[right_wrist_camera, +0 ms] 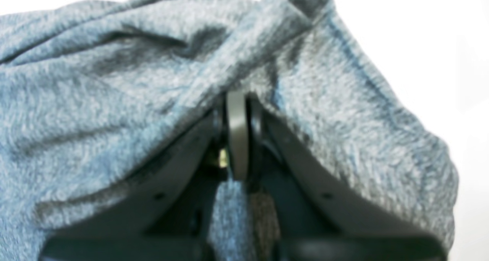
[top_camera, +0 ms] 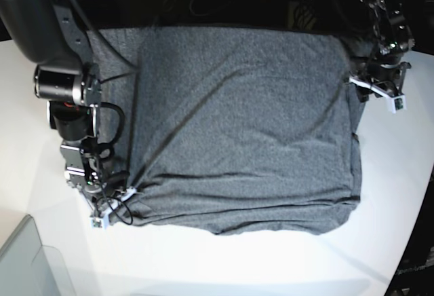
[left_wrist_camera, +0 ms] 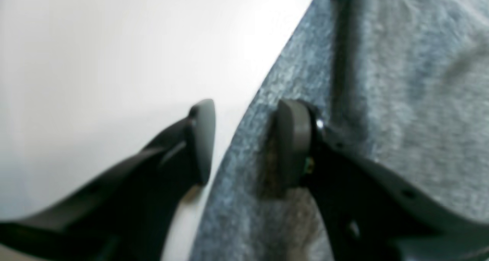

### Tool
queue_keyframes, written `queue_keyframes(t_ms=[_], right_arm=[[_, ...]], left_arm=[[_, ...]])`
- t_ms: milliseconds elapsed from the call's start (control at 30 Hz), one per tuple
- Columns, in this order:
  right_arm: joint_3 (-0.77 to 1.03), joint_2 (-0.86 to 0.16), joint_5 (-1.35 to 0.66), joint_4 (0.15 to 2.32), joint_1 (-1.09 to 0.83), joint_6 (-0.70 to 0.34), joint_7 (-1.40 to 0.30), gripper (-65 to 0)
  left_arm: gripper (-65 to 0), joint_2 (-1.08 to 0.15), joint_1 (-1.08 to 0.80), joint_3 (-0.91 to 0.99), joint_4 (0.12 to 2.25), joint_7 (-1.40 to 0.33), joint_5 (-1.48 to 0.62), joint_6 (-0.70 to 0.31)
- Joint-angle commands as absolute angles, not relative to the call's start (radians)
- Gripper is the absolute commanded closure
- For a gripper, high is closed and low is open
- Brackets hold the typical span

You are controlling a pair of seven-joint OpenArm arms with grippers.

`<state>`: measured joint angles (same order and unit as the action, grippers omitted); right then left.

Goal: Layout the t-shirt on the table in an organized manner, then fold the t-shirt properly
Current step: 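Release the left gripper and move it along the shirt side edge, then grasp the shirt side edge with the left gripper and pull outward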

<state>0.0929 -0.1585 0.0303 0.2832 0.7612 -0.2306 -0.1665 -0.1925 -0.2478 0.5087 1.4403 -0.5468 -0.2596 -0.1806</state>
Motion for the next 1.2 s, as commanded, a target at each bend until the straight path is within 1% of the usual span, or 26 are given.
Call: queue_keyframes(t_ms=[0,67,233,467,633,733,867,933,1000,1167], right_arm=[[0.091,-0.163,0.042,0.286,0.78,-0.234,-0.2,0.0],[0.091,-0.163,0.042,0.286,0.78,-0.234,-0.2,0.0],[0.091,-0.162,0.042,0.286,0.78,-0.234,-0.2,0.0],[0.091,-0.162,0.042,0.286,0.78,-0.234,-0.203,0.0],[0.091,-0.162,0.042,0.286,0.78,-0.234,-0.205,0.0],[0.091,-0.162,0.042,0.286,0.78,-0.234,-0.206,0.0],[0.091,-0.162,0.042,0.286,0.78,-0.234,-0.206,0.0],[0.091,-0.162,0.042,0.286,0.779,-0.234,-0.206,0.0],[0.091,-0.16,0.042,0.286,0.779,-0.234,-0.206,0.0],[0.091,-0.16,0.042,0.286,0.777,-0.234,-0.206,0.0]], left_arm=[[-26.2,-0.199,-0.259,0.51,1.432,-0.61,-0.245,-0.168],[-26.2,-0.199,-0.266,0.51,1.44,-0.61,-0.245,-0.168],[-26.1,-0.208,-0.294,0.516,1.537,-0.61,-0.245,-0.16],[-26.1,-0.232,-0.291,0.639,1.558,-0.619,-0.245,-0.166],[-26.1,-0.226,-0.269,0.673,1.609,-0.619,-0.252,-0.168],[-26.1,-0.219,-0.255,0.668,1.678,-0.621,-0.257,-0.168],[-26.1,-0.153,-0.197,0.624,1.759,-0.653,-0.246,-0.168],[-26.1,-0.136,-0.14,0.575,1.738,-0.696,-0.243,-0.162],[-26.1,-0.133,-0.088,0.507,1.666,-0.716,-0.22,-0.159],[-26.1,-0.131,0.042,0.389,1.428,-0.661,-0.093,-0.159]])
